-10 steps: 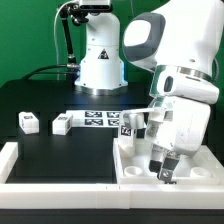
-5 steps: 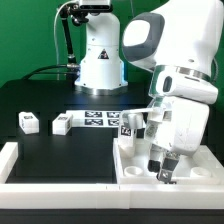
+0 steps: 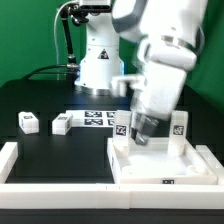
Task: Assemble square table
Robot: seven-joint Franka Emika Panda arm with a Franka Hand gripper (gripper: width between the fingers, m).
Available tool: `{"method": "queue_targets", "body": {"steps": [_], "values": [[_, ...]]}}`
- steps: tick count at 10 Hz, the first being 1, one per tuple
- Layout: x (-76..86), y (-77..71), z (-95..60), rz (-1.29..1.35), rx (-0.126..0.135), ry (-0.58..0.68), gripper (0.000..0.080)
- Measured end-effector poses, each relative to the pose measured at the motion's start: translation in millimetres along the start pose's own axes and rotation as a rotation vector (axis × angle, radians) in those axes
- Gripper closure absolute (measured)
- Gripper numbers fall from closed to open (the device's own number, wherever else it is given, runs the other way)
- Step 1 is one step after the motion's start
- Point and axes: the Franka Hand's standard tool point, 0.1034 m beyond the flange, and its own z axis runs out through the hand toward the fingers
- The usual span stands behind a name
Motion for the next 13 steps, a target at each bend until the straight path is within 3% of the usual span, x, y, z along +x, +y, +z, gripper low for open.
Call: {"method": "queue_targets", "body": {"steps": [2,7,8,9,10,11,12,13], "values": [[-10.9,1.0,-8.9,0.123,-0.002,0.002,0.015],[-11.8,-0.3,-7.3,0.405,0.007,0.006,0.015],[-32.9,0.2,-13.4,0.479,0.015,0.014,0.015],[-63.8,-3.8,-23.2,0.541,0.019,0.01,0.015],[-88.9,-13.2,-24.8,0.57,0.032,0.002,0.015],[-118.1,-27.0,-24.0,0.712,0.063,0.0,0.015],[-133.5,-46.1,-25.2,0.928,0.122,-0.011,0.015],[-130.4,-44.0,-25.6,0.952,0.118,-0.011,0.015]]}}
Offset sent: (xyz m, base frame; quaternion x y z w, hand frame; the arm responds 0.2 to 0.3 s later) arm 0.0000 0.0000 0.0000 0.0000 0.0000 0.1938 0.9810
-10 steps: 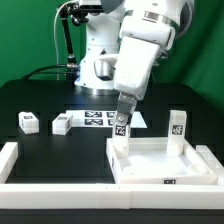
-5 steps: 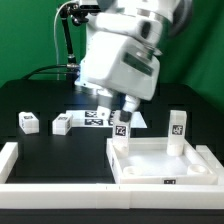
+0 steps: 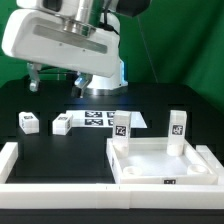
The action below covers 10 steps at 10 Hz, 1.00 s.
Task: Assemble square table
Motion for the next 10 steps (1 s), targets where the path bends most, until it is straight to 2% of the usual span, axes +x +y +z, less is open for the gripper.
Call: {"method": "queue_targets", "body": {"steps": [4,5,6,7,8,9,10], "values": [[0.1,-4.0,4.9,0.257,0.017,-0.001,0.015],[-17.2,-0.7,16.9,0.354,0.038,-0.022,0.015],[-40.6,0.5,28.4,0.457,0.075,-0.054,0.015],[-59.7,-7.5,37.5,0.593,0.129,-0.11,0.015],[-66.4,-15.9,44.9,0.685,0.157,-0.172,0.015],[-63.9,-18.6,49.2,0.722,0.155,-0.17,0.015],[-54.0,-22.8,42.7,0.753,0.145,-0.144,0.015]]}}
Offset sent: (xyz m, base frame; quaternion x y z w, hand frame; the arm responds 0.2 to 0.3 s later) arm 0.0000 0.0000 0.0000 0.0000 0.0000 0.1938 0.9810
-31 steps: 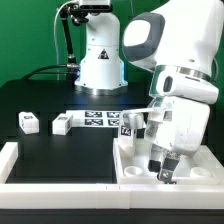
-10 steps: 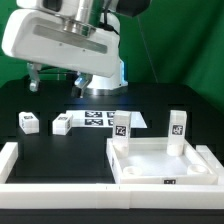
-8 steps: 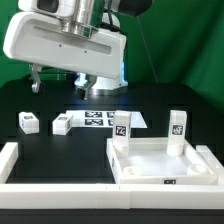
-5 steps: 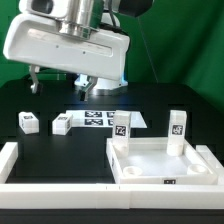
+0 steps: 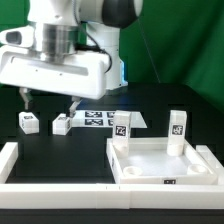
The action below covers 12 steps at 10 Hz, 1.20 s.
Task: Assemble square table
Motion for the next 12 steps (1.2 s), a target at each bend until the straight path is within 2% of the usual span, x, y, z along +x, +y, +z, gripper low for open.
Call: {"method": "queue_targets", "body": {"steps": [2,3,4,5,6,8,10,11,12], "values": [[-3.7,2.9,3.0,-0.014,0.0,-0.034,0.015],[-10.4,3.1,4.8,-0.014,0.009,-0.074,0.015],[-28.9,8.8,7.6,0.014,0.045,-0.237,0.015],[-39.1,13.3,6.8,0.033,0.068,-0.399,0.015],[-42.5,15.5,7.4,0.033,0.078,-0.527,0.015],[-37.0,15.6,9.4,0.025,0.058,-0.605,0.015],[-43.1,19.0,11.8,0.032,0.058,-0.724,0.015],[-50.1,18.4,14.0,0.042,0.065,-0.803,0.015],[-65.4,18.2,19.5,0.059,0.081,-0.919,0.015]]}}
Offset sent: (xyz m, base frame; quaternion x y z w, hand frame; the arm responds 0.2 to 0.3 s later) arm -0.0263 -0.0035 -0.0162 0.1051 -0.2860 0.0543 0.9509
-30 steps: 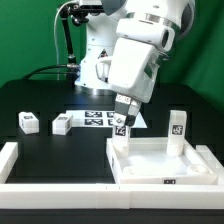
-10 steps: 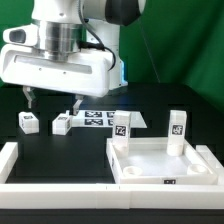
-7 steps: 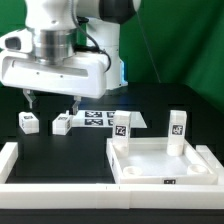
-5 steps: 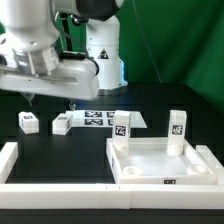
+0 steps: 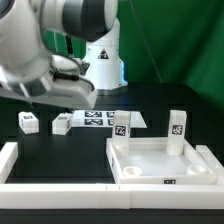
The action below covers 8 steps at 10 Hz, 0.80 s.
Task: Assemble square table
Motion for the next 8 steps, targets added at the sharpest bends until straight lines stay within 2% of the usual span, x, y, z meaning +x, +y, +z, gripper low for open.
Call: {"method": "queue_targets", "body": {"steps": [1,2,6,7,8], "values": [[-8.5,0.4,9.0,0.008,0.025,-0.13,0.015],[-9.0,-0.1,12.6,0.001,0.026,-0.157,0.015],[-6.1,1.1,13.4,0.003,0.023,-0.147,0.015],[5.0,3.6,19.3,-0.001,0.012,-0.104,0.015],[18.5,2.8,23.2,-0.025,-0.015,-0.003,0.015]]}}
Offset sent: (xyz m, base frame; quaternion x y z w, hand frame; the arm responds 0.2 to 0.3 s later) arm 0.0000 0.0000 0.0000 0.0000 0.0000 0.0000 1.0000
